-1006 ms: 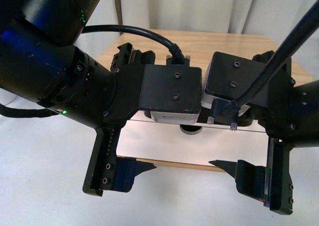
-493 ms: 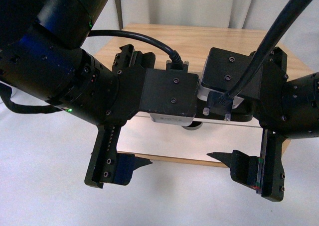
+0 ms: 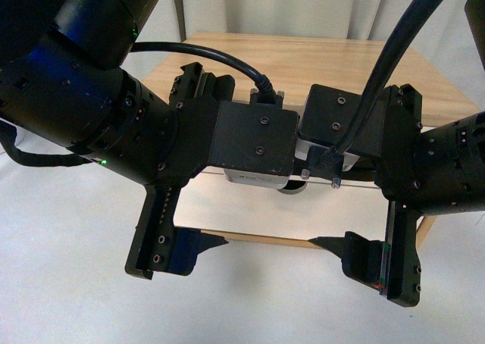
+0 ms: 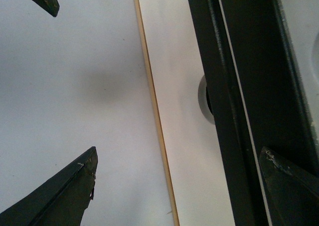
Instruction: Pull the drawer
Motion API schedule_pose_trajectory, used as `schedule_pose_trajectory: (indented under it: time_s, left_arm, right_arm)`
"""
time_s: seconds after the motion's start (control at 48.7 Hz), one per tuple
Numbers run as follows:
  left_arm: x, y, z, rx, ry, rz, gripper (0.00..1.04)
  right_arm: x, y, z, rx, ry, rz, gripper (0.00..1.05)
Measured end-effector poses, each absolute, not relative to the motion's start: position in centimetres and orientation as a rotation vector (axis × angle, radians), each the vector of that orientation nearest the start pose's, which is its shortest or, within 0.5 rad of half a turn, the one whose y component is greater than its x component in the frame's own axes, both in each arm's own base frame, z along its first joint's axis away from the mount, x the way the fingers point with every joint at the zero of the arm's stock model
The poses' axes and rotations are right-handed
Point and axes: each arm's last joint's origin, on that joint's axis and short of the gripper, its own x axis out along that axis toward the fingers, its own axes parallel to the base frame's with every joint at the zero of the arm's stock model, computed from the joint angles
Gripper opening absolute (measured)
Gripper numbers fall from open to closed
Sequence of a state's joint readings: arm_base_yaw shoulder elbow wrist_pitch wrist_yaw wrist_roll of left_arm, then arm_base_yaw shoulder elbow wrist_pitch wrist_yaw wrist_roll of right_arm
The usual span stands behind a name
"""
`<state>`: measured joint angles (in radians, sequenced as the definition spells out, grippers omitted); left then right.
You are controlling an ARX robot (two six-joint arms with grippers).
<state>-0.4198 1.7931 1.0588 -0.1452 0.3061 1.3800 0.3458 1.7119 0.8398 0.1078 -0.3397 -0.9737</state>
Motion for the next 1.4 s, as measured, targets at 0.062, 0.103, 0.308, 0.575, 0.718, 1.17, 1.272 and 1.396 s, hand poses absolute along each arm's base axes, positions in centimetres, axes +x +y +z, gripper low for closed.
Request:
schedule_pose_trajectory:
  time_s: [0.062,0.103,0.308,0.575,0.718,1.17,1.272,1.396]
  left_arm:
    - [32.6,-15.5,16.8,1.273,0.281,-1.184,0.99]
    - [32.6,-15.5,16.8,1.273,0.282,-1.184,0.99]
    - [32.6,-15.5,16.8,1.278,0.285,-1.188,0.99]
    - [32.5,-15.5,16.8,1.299,0.308,-1.204,0.99]
    - [32.5,-15.6,16.9,1.312,0.312,-1.211,0.99]
    - [31.8,-15.7,16.7,1.342,0.312,-1.225,0.99]
    - [31.0,-15.5,16.6,1.358,0.298,-1.230,0.99]
    - [29.9,-15.1,16.5,1.367,0.293,-1.244,0.99]
  right_arm:
    - [30.7,12.1,14.8,-0.886,0.406,0.978,0.96]
    - [30.7,12.1,14.7,-0.886,0.410,0.979,0.96]
    - [30.7,12.2,14.7,-0.896,0.438,0.995,0.96]
    - [30.7,12.2,14.7,-0.910,0.444,1.006,0.96]
    - [30.7,12.2,14.8,-0.920,0.444,1.018,0.96]
    - [30.1,12.0,15.1,-0.945,0.460,1.045,0.96]
    - [29.6,12.0,15.1,-0.948,0.455,1.060,0.96]
    - [28.6,12.0,15.0,-0.940,0.460,1.088,0.96]
